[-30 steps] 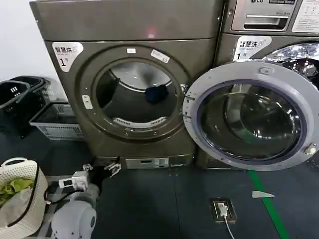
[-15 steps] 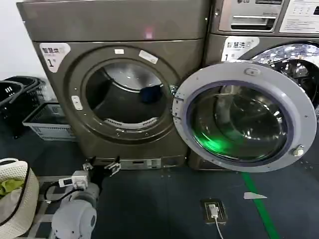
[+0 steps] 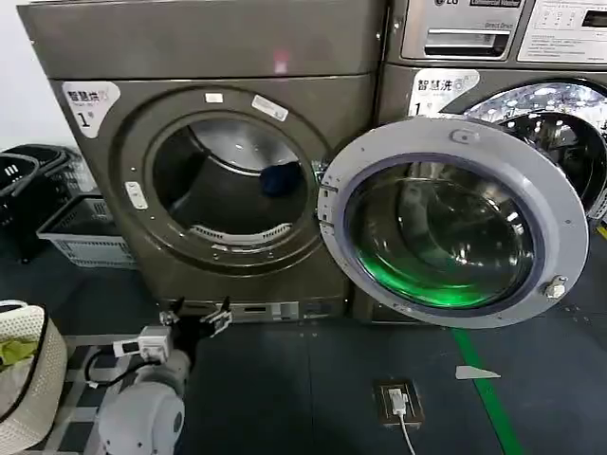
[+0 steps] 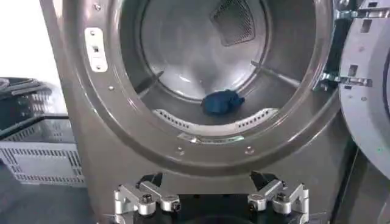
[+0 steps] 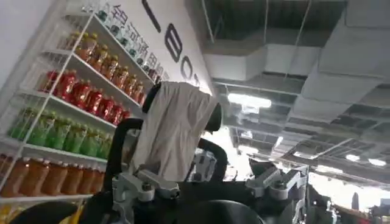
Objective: Grasp the clothes from the dryer.
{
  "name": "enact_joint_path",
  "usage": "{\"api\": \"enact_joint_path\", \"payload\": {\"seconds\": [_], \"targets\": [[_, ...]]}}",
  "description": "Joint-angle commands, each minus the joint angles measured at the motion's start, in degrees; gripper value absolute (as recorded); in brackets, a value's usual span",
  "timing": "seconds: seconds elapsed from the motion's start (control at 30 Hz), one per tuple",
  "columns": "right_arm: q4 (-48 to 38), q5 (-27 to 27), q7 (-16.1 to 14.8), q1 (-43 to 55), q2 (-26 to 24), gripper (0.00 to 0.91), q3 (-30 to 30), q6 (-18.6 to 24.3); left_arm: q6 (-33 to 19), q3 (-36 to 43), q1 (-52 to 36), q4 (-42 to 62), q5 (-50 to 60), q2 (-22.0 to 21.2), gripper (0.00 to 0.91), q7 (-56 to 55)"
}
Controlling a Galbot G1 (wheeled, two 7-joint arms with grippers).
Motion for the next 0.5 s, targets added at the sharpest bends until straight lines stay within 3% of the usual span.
{"api": "enact_joint_path", "payload": {"seconds": [0.03,0.5], "targets": [[-0.01,0.60,0.50,-0.11,0.06,0.907,0.38,0.33,2.81,0.27,0.17,-0.01,0.21,-0.01,0.907,0.04],[0.25,1.95,1.69,-0.63,0.31,0.907,0.99,0.22,2.81,0.35,0.99,-0.49,-0.01,-0.29,0.907,0.04]]}}
